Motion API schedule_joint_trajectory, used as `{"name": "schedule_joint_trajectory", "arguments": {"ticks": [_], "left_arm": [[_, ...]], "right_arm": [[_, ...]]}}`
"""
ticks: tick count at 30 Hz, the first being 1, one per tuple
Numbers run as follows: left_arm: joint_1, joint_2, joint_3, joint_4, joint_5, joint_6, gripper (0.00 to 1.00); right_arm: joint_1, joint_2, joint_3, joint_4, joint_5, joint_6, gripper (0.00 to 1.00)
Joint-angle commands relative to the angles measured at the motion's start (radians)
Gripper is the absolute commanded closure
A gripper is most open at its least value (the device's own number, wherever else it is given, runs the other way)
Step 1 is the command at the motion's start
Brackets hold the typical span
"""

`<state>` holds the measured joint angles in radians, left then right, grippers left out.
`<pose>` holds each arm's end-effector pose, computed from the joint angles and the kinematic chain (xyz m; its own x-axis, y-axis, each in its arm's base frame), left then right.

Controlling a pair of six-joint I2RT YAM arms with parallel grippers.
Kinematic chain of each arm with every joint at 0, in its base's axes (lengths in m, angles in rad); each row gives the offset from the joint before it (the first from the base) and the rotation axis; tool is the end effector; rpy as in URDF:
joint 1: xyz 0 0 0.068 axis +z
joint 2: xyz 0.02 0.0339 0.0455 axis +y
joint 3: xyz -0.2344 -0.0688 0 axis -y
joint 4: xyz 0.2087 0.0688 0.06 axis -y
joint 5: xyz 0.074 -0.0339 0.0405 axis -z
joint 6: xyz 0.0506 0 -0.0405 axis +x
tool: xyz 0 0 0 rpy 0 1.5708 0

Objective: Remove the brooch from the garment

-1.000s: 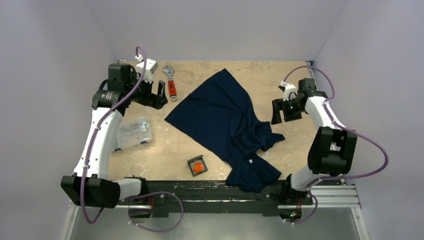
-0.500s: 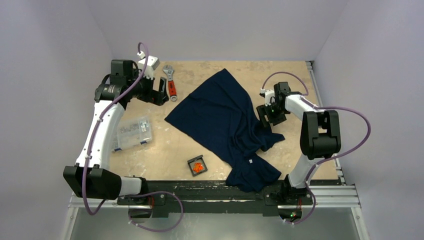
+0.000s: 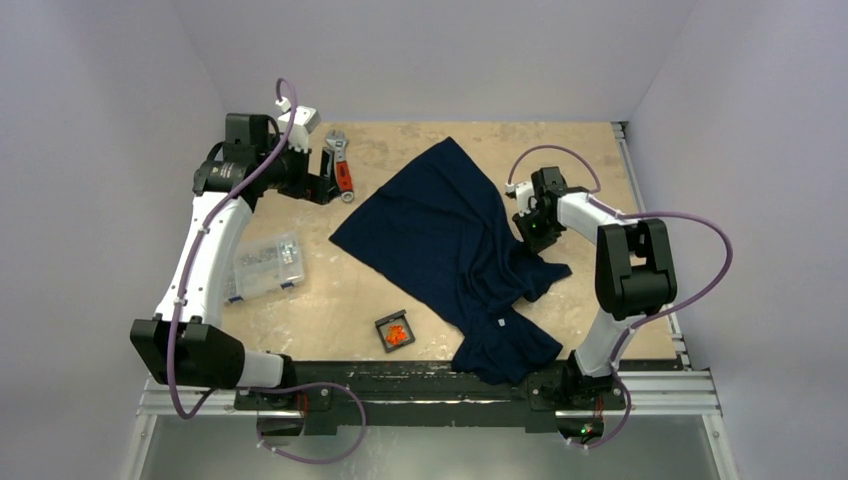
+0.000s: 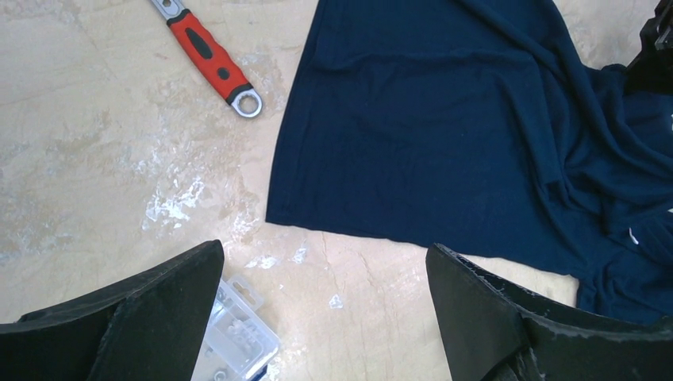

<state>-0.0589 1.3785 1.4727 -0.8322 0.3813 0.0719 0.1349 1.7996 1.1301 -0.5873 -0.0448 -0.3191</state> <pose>0.2653 -0.0345 0.3416 -0.6462 0.1049 -0.7559 0.3769 0.9052 -0.1966 0.3094 0.0443 0.1409 -0.8484 -0.4314 -0.3066 -0.4363 0.8981 -0.0564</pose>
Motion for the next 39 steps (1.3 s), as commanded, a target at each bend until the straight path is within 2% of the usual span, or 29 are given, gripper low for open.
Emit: {"name": "schedule_joint_trajectory", "arguments": {"ticks": [1,4,8,20,26,27,28,29,31,33,39], "left_arm": [[0.004,0.023,0.065,0.021,0.016,-0.004,0.0],[0.005,0.038,0.069,0.026,0.013,0.002,0.0],[0.005,0.07,0.082,0.032,0.012,0.002,0.0],[0.01,0.126,0.11,0.036,-0.026,0.04,0.0],[0.02,0.167,0.129,0.039,-0.018,0.043,0.0],[0.022,0.174,0.133,0.037,-0.016,0.046,0.0],[0.022,0.182,0.137,0.037,-0.015,0.048,0.0],[0.022,0.187,0.141,0.037,-0.012,0.053,0.0],[0.022,0.196,0.15,0.038,-0.005,0.057,0.0],[0.023,0.204,0.155,0.044,0.003,0.056,0.0],[0.021,0.227,0.186,0.062,0.038,0.016,0.0]], "right_arm": [[-0.1,0.103,0.036,0.021,0.093,-0.147,0.97],[-0.196,0.17,0.164,-0.008,0.13,-0.243,1.0],[-0.243,0.275,0.335,0.006,0.177,-0.36,1.0],[-0.268,0.688,0.929,0.042,0.296,-0.513,1.0],[-0.267,0.808,1.113,0.166,0.35,-0.602,1.0],[-0.263,0.812,1.121,0.192,0.348,-0.605,0.98],[-0.258,0.813,1.129,0.217,0.345,-0.608,0.91],[-0.252,0.811,1.139,0.227,0.339,-0.609,0.83],[-0.247,0.792,1.161,0.233,0.323,-0.588,0.57],[-0.249,0.761,1.19,0.21,0.273,-0.53,0.42],[-0.288,0.595,1.195,0.109,0.155,-0.396,0.25]]}}
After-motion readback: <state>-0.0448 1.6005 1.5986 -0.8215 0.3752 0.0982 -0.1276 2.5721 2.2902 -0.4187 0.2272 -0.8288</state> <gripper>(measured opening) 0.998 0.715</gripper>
